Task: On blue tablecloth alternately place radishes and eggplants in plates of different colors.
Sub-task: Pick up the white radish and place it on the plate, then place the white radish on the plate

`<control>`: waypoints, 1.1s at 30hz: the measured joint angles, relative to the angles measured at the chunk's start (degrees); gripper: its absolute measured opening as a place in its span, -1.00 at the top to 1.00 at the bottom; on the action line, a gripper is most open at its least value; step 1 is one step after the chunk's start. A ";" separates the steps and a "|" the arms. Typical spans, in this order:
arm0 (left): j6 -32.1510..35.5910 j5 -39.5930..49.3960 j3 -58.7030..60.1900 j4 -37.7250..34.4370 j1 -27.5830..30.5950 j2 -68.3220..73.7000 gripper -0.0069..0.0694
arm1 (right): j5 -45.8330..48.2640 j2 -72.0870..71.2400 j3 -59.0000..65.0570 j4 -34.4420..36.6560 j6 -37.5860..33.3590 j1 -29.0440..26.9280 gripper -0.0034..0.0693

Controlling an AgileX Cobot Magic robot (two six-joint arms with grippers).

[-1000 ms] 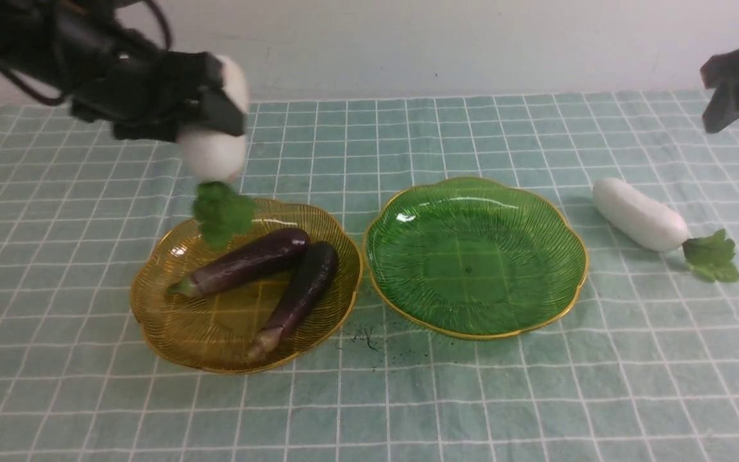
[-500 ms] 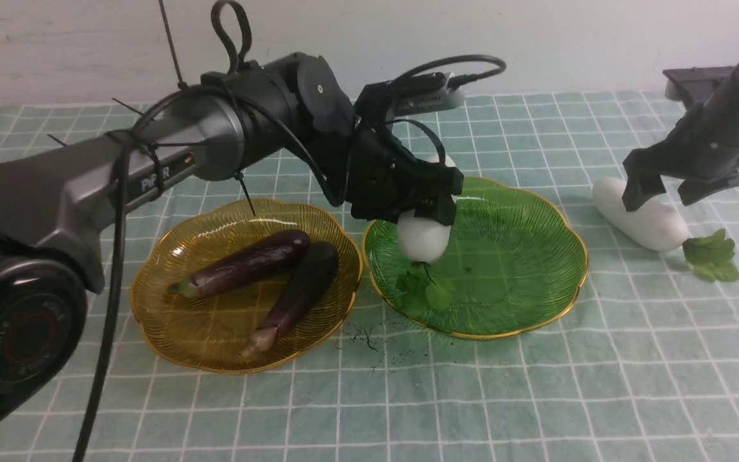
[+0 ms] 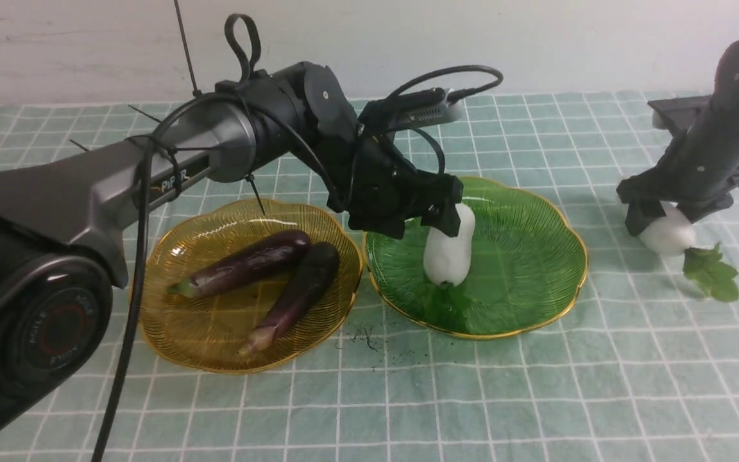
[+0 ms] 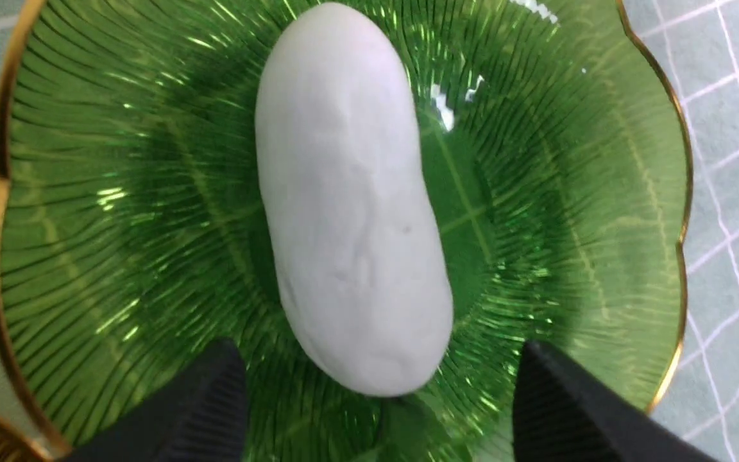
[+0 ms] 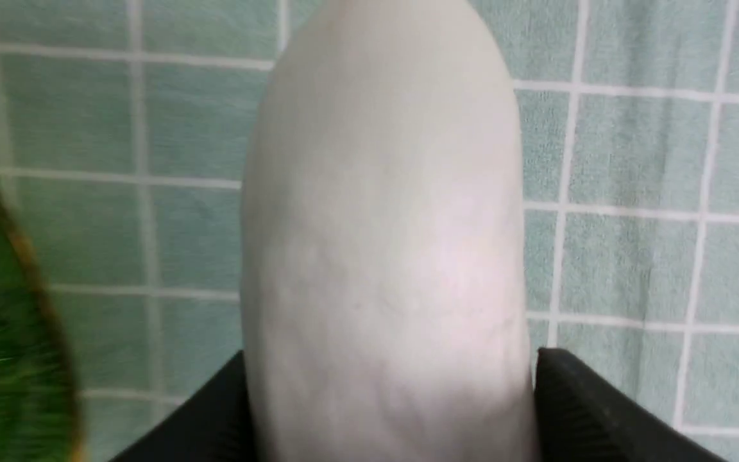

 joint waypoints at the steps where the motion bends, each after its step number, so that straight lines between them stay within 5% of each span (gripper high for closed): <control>1: -0.50 3.61 -1.91 1.27 0.50 -0.38 -0.21 | 0.53 -2.62 0.00 3.85 0.00 0.00 -0.39; 5: -0.71 11.92 -7.71 6.18 2.53 -3.16 0.56 | 1.11 -5.86 -0.10 16.09 -0.70 0.62 -0.39; 8: -0.67 13.38 -9.52 8.51 3.77 -6.08 0.76 | 1.11 -5.32 -0.10 19.56 -0.99 2.50 -0.39; 19: 0.10 14.14 0.18 12.88 5.13 -25.28 0.84 | 1.25 2.25 -0.10 20.04 0.87 10.95 -0.40; 27: 1.15 12.85 30.24 14.12 5.09 -49.50 0.84 | 1.07 3.88 -0.10 16.00 4.36 11.44 -0.85; 33: 1.20 7.94 45.72 14.12 5.09 -64.59 0.84 | 1.03 -3.33 1.08 10.51 3.99 11.44 -0.62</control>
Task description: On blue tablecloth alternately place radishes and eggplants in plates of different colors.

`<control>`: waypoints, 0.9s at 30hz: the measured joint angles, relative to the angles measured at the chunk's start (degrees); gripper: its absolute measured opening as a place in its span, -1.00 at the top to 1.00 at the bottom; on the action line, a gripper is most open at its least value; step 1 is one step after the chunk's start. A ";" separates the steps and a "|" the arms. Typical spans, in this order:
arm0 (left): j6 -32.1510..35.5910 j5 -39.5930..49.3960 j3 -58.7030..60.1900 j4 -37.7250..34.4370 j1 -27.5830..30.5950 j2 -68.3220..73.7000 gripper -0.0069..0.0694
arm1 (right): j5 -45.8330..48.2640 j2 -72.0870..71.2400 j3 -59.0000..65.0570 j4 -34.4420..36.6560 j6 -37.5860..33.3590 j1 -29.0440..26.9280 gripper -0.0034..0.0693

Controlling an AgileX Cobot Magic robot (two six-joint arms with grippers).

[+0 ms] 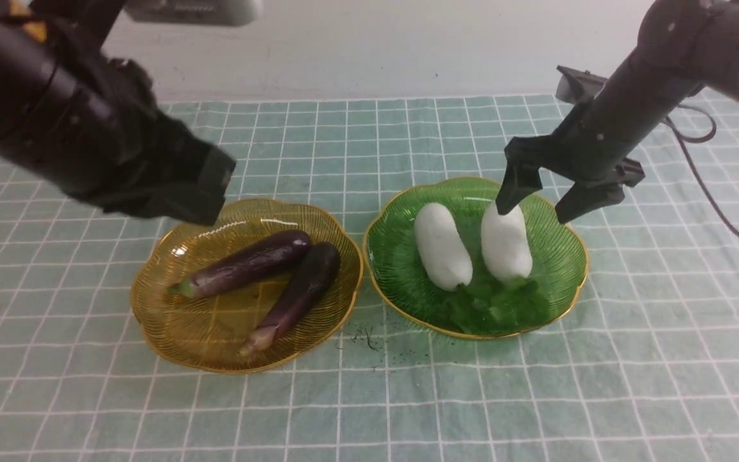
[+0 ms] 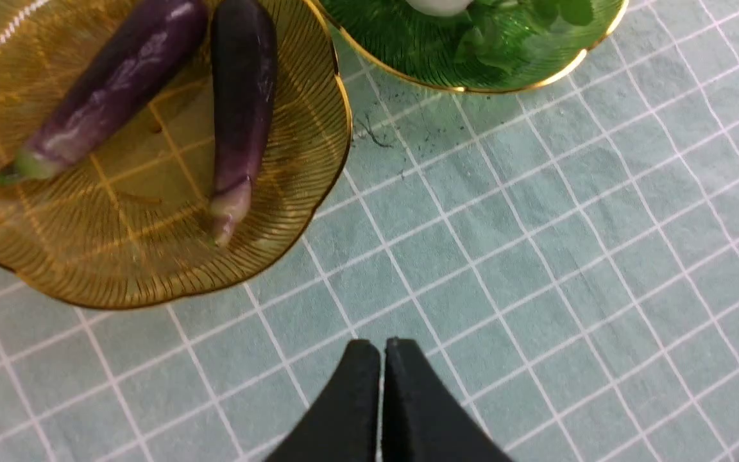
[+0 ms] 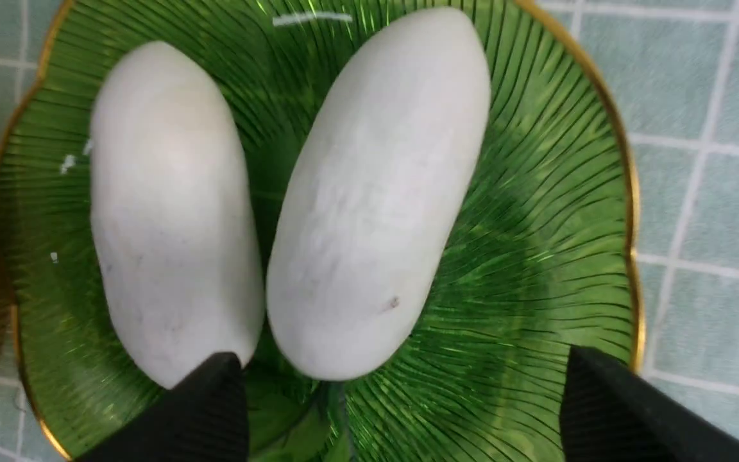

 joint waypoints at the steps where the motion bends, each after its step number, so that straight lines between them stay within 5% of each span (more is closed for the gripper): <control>1: -0.11 -0.62 2.54 0.00 0.00 -2.05 0.84 | 0.00 -2.37 0.73 -0.75 -0.28 0.00 -0.53; 11: -6.44 -18.55 22.80 3.61 0.00 -23.54 0.84 | -2.46 -44.86 18.86 -11.19 -0.67 0.00 0.86; 23: -6.85 -32.51 28.85 3.66 0.00 -25.53 0.84 | -54.56 -97.00 66.30 -11.18 -1.15 0.00 0.94; 27: -6.85 -33.59 29.04 3.66 0.00 -24.98 0.84 | -61.93 -107.87 76.18 -10.74 -0.86 0.00 0.94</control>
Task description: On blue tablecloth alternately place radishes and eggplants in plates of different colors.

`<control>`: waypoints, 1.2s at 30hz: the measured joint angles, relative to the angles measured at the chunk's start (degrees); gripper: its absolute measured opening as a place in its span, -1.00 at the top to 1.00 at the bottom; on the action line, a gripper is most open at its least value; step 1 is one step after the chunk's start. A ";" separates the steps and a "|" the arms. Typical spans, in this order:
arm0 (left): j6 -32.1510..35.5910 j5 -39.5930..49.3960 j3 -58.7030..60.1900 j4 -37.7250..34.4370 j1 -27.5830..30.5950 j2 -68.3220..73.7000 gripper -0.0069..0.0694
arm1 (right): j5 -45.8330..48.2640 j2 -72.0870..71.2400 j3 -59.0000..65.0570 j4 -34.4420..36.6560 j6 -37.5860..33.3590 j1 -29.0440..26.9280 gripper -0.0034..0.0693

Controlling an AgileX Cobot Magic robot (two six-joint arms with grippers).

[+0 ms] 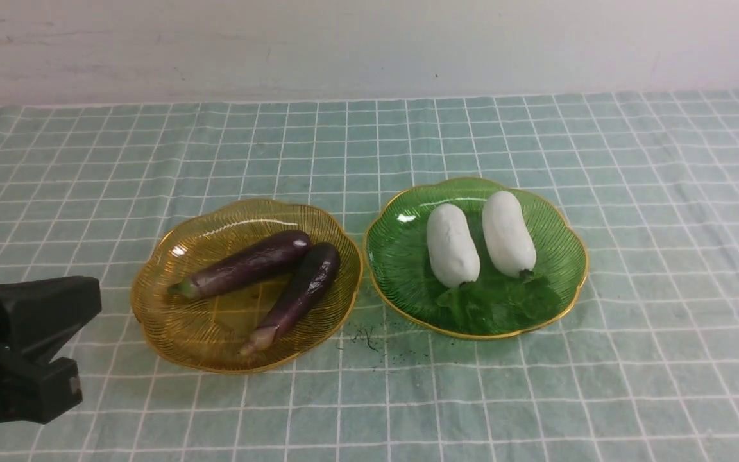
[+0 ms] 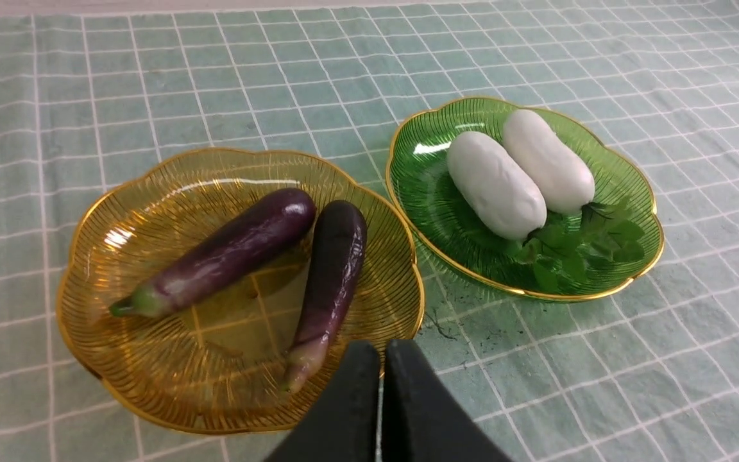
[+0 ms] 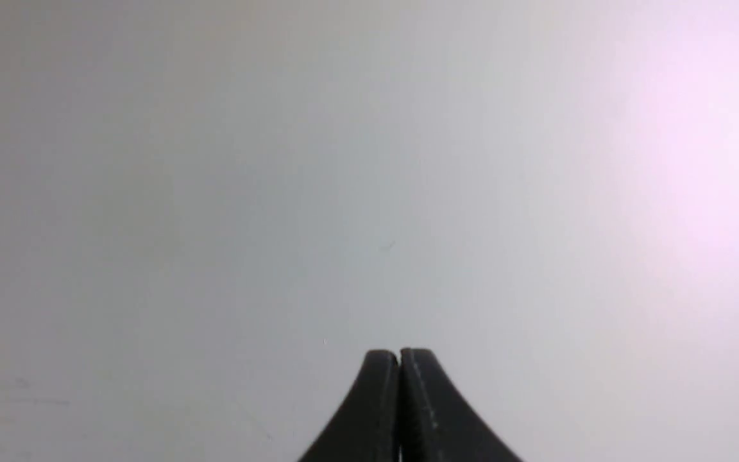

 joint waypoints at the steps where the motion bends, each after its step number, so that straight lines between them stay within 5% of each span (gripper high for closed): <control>1: 0.00 -0.22 0.00 0.00 0.00 0.36 0.84 | -1.00 -1.95 1.72 0.00 0.02 0.00 0.94; 10: 0.94 -0.17 0.06 0.30 0.00 0.61 0.84 | -5.03 -9.77 9.04 -0.78 0.02 0.00 0.94; 36: 2.40 -2.58 9.38 1.42 0.00 -16.48 0.84 | 5.97 -9.77 9.50 -2.79 0.02 -0.05 0.94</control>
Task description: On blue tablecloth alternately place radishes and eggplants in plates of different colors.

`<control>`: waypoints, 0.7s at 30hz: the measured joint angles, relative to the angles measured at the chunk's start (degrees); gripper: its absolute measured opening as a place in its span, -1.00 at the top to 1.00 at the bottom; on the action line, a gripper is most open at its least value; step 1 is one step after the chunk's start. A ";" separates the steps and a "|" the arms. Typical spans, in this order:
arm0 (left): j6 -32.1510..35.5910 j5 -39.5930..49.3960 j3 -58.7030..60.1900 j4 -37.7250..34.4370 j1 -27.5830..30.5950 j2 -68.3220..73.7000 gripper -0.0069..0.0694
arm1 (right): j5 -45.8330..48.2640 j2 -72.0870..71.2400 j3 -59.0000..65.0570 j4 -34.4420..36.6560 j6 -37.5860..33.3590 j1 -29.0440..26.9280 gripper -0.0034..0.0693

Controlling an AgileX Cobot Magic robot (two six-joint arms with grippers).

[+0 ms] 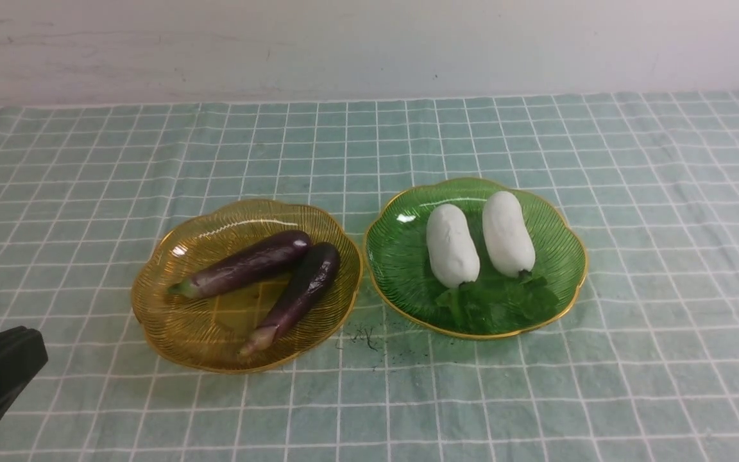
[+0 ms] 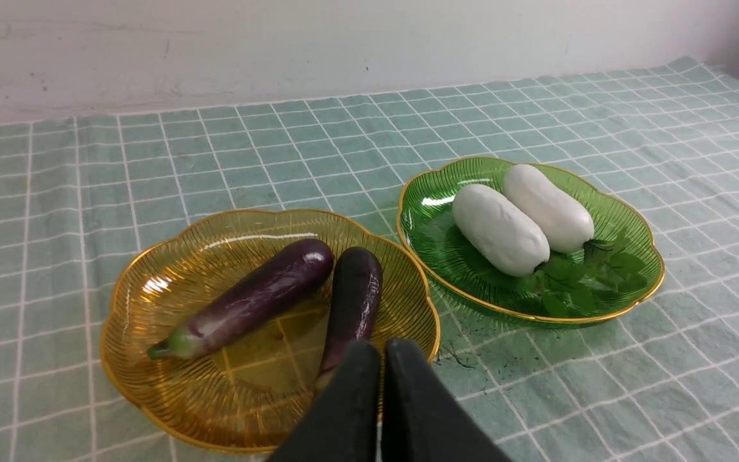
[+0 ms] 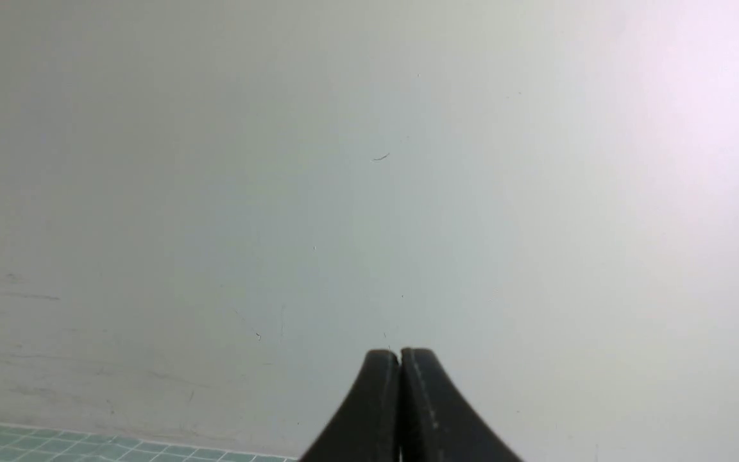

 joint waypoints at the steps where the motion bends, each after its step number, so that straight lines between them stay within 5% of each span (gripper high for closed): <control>1: 0.19 0.00 0.00 0.00 0.00 0.00 0.84 | 0.08 0.00 0.00 0.00 0.00 0.00 0.94; 10: 1.98 -0.87 2.04 3.59 0.84 -1.45 0.84 | 0.20 0.00 0.00 0.00 0.06 0.00 0.94; 21: 2.42 -9.81 27.33 4.90 15.67 -19.48 0.84 | 0.20 0.00 0.00 0.00 0.06 0.00 0.94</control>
